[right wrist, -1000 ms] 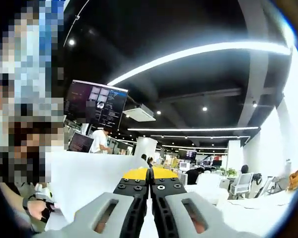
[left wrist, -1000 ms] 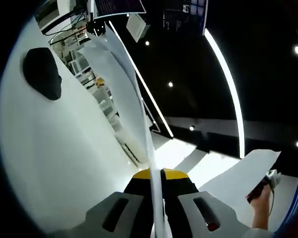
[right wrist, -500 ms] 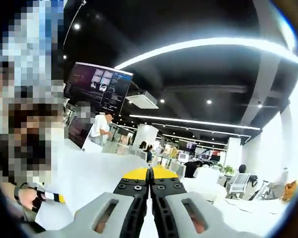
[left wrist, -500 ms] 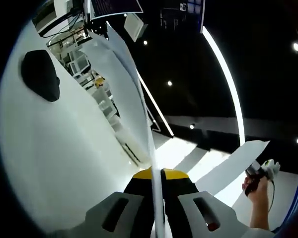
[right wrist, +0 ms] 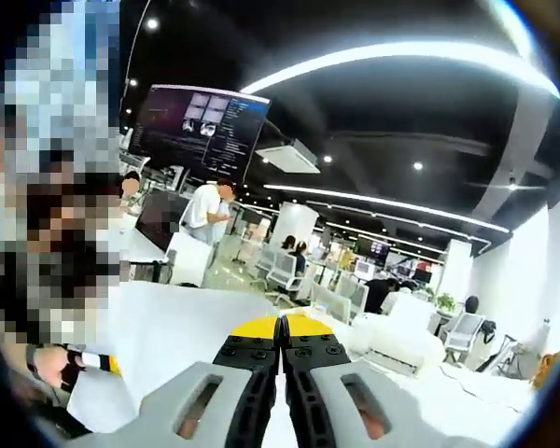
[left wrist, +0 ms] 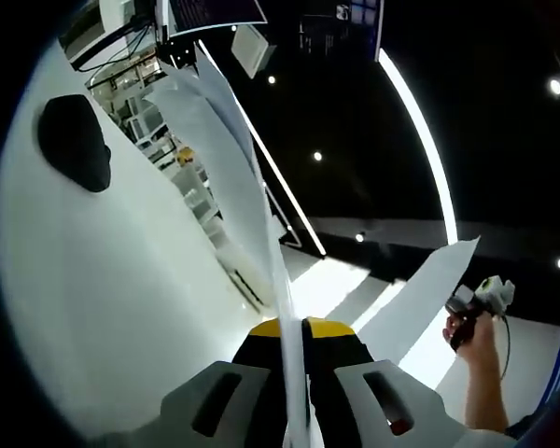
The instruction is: Organize the stack of printing papers by aligning and flattening the scattered papers on the table
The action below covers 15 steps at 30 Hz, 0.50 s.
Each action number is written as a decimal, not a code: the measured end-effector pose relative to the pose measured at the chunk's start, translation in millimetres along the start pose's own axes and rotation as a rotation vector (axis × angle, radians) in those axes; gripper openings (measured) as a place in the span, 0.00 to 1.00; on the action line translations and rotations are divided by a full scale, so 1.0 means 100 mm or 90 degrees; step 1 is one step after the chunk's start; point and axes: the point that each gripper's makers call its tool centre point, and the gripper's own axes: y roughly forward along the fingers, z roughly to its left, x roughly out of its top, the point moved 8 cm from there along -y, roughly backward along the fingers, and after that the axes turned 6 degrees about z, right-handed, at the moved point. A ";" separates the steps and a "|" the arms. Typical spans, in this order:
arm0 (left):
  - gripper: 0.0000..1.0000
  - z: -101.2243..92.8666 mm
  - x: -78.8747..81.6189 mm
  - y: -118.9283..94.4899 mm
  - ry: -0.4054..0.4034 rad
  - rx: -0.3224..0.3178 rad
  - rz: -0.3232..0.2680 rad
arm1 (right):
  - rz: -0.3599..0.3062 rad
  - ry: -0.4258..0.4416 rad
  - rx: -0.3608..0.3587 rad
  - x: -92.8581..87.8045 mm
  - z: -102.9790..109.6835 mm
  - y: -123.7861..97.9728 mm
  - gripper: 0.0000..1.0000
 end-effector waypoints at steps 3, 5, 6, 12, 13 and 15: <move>0.06 0.00 0.00 0.00 0.001 -0.001 -0.001 | 0.036 0.012 0.009 -0.05 -0.02 0.10 0.00; 0.06 0.01 0.00 0.00 0.001 0.000 -0.001 | 0.050 0.017 0.013 -0.06 -0.05 0.17 0.00; 0.06 0.01 0.00 0.00 0.002 0.000 -0.001 | 0.058 0.018 0.013 -0.07 -0.07 0.20 0.00; 0.07 0.02 0.01 0.01 0.004 0.001 -0.002 | 0.099 0.026 0.033 -0.04 -0.10 0.37 0.00; 0.07 0.01 0.01 0.01 0.004 0.001 -0.002 | 0.105 0.025 0.035 -0.03 -0.11 0.39 0.00; 0.07 0.01 0.01 0.01 0.003 0.000 -0.002 | 0.112 0.023 0.039 0.00 -0.11 0.42 0.00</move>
